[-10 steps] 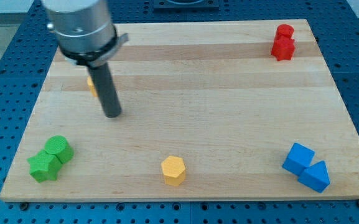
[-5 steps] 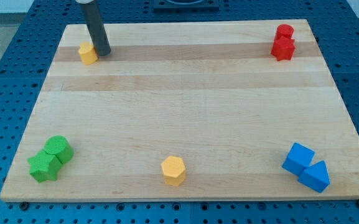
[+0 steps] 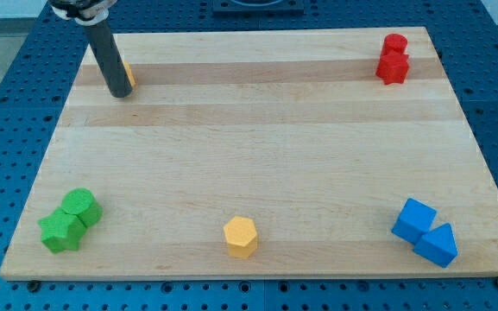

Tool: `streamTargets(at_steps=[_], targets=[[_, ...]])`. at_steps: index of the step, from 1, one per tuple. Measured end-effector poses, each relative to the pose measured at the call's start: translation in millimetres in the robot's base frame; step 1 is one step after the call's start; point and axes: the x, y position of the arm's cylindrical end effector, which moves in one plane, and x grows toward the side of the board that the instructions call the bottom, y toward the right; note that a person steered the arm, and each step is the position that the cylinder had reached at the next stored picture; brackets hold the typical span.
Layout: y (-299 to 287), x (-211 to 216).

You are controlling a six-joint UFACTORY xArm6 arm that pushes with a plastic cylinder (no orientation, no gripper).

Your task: Slide the yellow heart to the top left of the board

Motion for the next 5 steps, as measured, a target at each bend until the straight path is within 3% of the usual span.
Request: streamTargets(at_steps=[1, 3, 5], targets=[[-1, -37], [-5, -65], [-8, -67]])
